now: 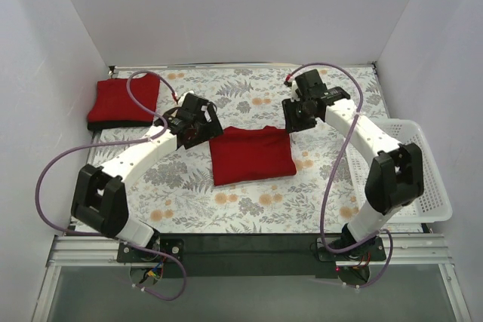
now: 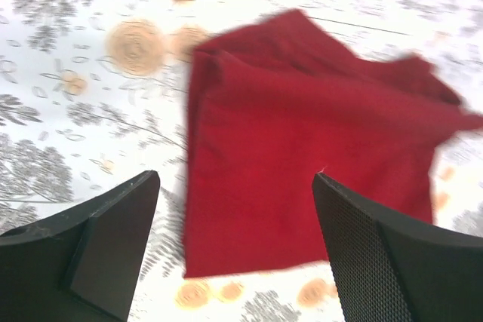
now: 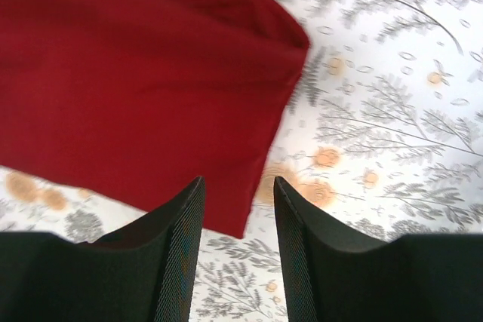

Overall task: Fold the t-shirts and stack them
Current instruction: Fold the tshirt

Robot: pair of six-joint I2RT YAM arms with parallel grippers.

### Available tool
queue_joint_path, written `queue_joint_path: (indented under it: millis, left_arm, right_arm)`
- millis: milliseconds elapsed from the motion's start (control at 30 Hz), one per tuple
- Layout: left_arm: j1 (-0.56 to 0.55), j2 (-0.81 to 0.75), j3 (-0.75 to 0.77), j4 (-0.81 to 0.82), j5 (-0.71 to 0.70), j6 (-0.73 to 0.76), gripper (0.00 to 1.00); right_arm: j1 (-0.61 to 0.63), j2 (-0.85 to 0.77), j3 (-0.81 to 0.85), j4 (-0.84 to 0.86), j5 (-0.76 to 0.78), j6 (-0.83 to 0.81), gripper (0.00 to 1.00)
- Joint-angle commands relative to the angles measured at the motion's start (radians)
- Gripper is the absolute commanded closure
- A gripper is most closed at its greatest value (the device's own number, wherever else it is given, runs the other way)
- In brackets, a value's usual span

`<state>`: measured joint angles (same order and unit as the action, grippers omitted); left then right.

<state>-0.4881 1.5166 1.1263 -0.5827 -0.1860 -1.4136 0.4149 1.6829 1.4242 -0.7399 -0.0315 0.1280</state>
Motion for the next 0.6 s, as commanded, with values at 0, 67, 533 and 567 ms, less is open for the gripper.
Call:
queue_joint_path:
  millis: [0, 67, 533, 567]
  left_arm:
    - [-0.056, -0.084, -0.015, 0.001, 0.011, -0.018, 0.26]
    - [-0.072, -0.082, -0.042, 0.024, 0.026, -0.019, 0.34]
    - [-0.009, 0.276, 0.101, 0.178, -0.015, 0.059, 0.57]
    - [0.003, 0.293, 0.107, 0.185, -0.006, 0.056, 0.57]
  right_arm:
    - [0.05, -0.078, -0.057, 0.081, -0.097, 0.016, 0.58]
    - [0.061, -0.086, -0.111, 0.126, -0.165, 0.025, 0.59]
    - [-0.034, 0.23, -0.008, 0.318, -0.346, 0.004, 0.62]
    - [-0.048, 0.245, -0.004, 0.339, -0.35, 0.005, 0.62]
